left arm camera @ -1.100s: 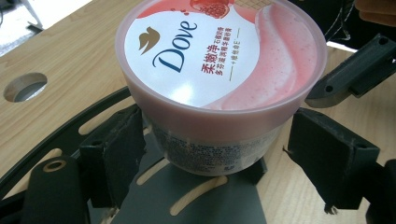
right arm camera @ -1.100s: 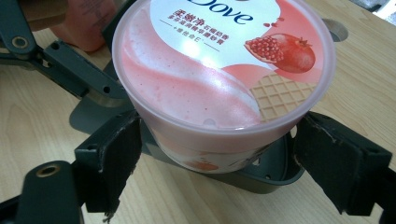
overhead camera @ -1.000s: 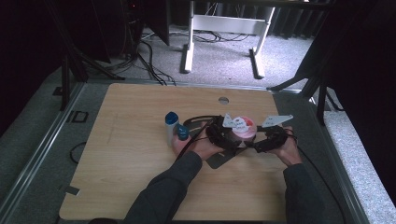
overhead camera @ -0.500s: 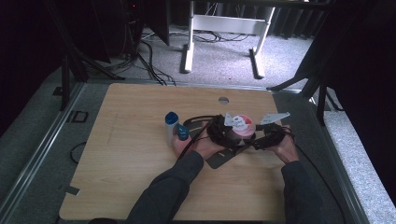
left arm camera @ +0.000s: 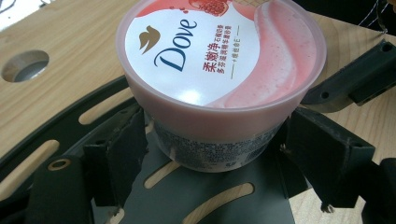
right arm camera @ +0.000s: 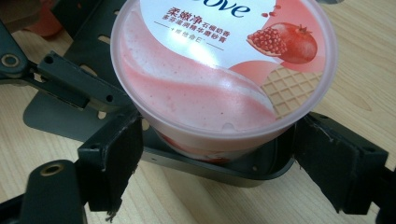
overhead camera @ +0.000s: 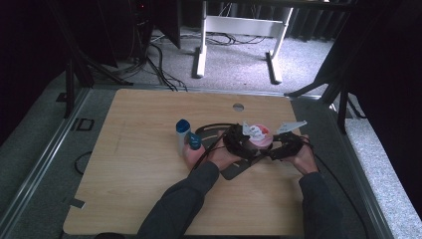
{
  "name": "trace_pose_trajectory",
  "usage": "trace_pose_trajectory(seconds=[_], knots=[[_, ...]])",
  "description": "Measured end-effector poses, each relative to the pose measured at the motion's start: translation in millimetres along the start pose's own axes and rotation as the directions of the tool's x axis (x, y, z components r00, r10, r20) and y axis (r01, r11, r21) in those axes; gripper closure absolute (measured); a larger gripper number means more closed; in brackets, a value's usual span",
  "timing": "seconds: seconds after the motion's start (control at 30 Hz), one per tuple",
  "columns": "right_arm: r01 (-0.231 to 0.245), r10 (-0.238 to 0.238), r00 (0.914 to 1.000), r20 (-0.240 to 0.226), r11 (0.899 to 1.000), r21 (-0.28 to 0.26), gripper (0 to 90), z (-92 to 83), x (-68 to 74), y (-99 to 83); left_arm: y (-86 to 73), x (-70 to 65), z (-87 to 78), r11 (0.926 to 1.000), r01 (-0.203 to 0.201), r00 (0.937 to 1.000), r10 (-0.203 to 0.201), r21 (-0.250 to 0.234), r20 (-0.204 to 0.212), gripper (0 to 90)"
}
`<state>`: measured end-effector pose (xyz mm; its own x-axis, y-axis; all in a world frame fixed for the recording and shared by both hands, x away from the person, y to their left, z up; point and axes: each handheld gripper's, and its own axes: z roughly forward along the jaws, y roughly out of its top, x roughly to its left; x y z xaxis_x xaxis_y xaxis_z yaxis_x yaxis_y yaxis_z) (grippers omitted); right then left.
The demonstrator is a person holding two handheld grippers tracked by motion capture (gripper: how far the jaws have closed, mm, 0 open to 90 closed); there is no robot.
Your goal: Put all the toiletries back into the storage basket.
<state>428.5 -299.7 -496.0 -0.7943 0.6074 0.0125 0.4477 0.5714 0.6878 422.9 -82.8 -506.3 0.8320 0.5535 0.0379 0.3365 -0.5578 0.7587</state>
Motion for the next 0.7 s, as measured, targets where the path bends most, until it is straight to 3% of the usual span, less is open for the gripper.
trace_pose_trajectory(seconds=[0.7], knots=[[0.019, -0.02, 0.9995, 0.026, 0.998, 0.054, 16.4, 8.2, 2.0, -1.9, -4.7, -0.5, 8.9, 0.9992, 0.012, 0.9999, -0.012, 0.038, 0.006, 21.3]])
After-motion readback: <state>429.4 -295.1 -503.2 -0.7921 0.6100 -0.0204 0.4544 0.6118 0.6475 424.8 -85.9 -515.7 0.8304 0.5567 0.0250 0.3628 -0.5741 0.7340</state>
